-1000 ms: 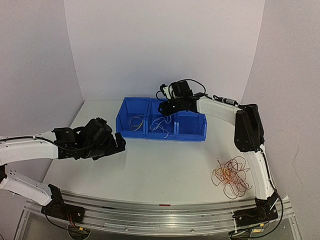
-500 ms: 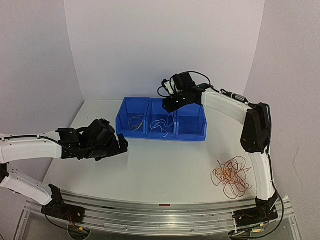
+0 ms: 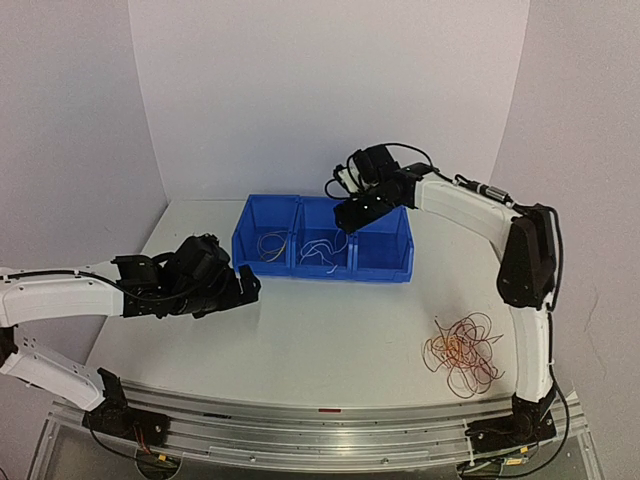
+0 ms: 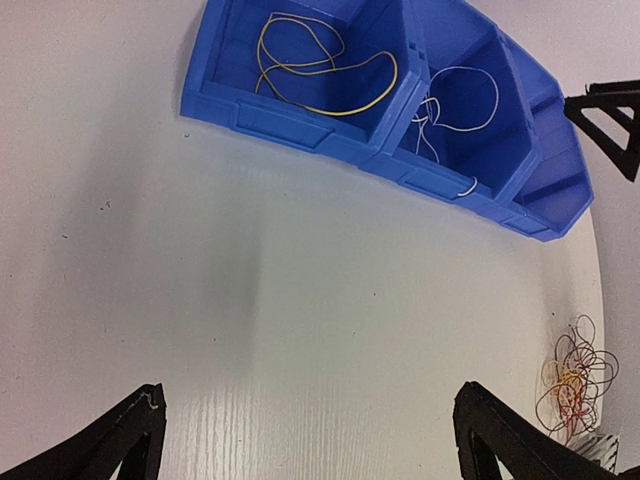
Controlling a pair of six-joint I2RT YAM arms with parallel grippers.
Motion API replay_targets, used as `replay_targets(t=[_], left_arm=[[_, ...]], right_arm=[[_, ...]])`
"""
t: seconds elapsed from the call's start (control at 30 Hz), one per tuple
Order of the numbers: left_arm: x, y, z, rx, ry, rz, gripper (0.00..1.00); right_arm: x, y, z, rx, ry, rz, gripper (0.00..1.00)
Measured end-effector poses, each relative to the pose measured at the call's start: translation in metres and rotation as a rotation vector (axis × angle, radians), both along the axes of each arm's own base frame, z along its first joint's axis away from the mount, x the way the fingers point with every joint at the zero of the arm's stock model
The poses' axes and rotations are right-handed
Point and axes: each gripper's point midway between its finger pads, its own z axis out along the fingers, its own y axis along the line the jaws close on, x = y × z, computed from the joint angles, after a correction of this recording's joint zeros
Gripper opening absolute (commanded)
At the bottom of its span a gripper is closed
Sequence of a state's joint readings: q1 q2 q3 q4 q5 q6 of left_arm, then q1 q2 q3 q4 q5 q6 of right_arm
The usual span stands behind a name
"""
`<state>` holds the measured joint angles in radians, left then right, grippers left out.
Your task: Untangle the cables
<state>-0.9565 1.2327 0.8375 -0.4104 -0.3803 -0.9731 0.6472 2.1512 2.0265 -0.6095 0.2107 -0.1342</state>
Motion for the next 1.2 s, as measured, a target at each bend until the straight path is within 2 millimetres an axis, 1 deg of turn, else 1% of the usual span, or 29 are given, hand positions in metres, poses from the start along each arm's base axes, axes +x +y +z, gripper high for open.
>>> replay_targets(t=[0.03,0.1,0.23,0.33,0.4,0.43,0.53,0.63,0.7,0.77,0.8,0.83,0.9,0.93,1.0,1.07,1.1,1.13,1.2], left_arm=[[0.000,-0.001,0.001,-0.003,-0.003,-0.006,1.00],[0.001,-0.004,0.002,-0.011,-0.008,-0.016,1.00],[0.001,-0.009,0.004,-0.019,-0.017,-0.040,1.00],[0.002,-0.014,0.004,-0.027,-0.018,-0.056,1.00],[0.002,-0.017,0.003,-0.027,-0.018,-0.067,1.00],[0.002,-0.018,0.002,-0.026,-0.017,-0.071,1.00],[0.002,-0.022,-0.005,-0.018,-0.001,-0.087,1.00],[0.002,-0.027,-0.011,-0.019,0.012,-0.102,1.00],[0.001,-0.031,-0.014,-0.026,0.021,-0.114,1.00],[0.001,-0.035,-0.015,-0.036,0.027,-0.126,1.00],[0.001,-0.037,-0.016,-0.040,0.030,-0.131,1.00],[0.001,-0.039,-0.017,-0.043,0.034,-0.137,1.00],[0.000,-0.043,-0.020,-0.048,0.042,-0.149,1.00],[0.000,-0.045,-0.022,-0.051,0.047,-0.158,1.00],[-0.001,-0.049,-0.023,-0.059,0.052,-0.176,1.00],[-0.002,-0.054,-0.023,-0.070,0.051,-0.198,1.00],[-0.002,-0.057,-0.022,-0.079,0.050,-0.209,1.00],[-0.003,-0.060,-0.020,-0.090,0.048,-0.220,1.00],[-0.003,-0.066,-0.018,-0.108,0.044,-0.245,1.00]], right_arm=[[-0.011,-0.012,0.000,-0.012,0.018,-0.023,0.86],[-0.036,-0.038,0.007,-0.021,0.038,-0.083,0.86],[-0.098,-0.105,0.028,-0.003,0.037,-0.236,0.86],[-0.145,-0.159,0.027,-0.013,0.074,-0.356,0.86],[-0.169,-0.189,0.017,-0.027,0.114,-0.433,0.87],[-0.184,-0.206,0.005,-0.041,0.153,-0.478,0.87],[-0.205,-0.233,-0.020,-0.074,0.232,-0.561,0.87],[-0.224,-0.257,-0.051,-0.108,0.327,-0.638,0.86],[-0.234,-0.274,-0.070,-0.136,0.390,-0.697,0.82],[-0.237,-0.284,-0.083,-0.145,0.435,-0.741,0.77],[-0.237,-0.286,-0.089,-0.141,0.453,-0.754,0.74],[-0.236,-0.285,-0.094,-0.130,0.474,-0.757,0.72],[-0.233,-0.276,-0.107,-0.087,0.530,-0.747,0.66],[-0.231,-0.269,-0.112,-0.060,0.555,-0.734,0.60],[-0.230,-0.253,-0.123,0.005,0.605,-0.706,0.39],[-0.232,-0.243,-0.131,0.052,0.648,-0.687,0.13],[-0.234,-0.239,-0.134,0.074,0.667,-0.685,0.02],[-0.237,-0.235,-0.137,0.096,0.687,-0.684,0.00],[-0.243,-0.227,-0.143,0.139,0.727,-0.681,0.00]])
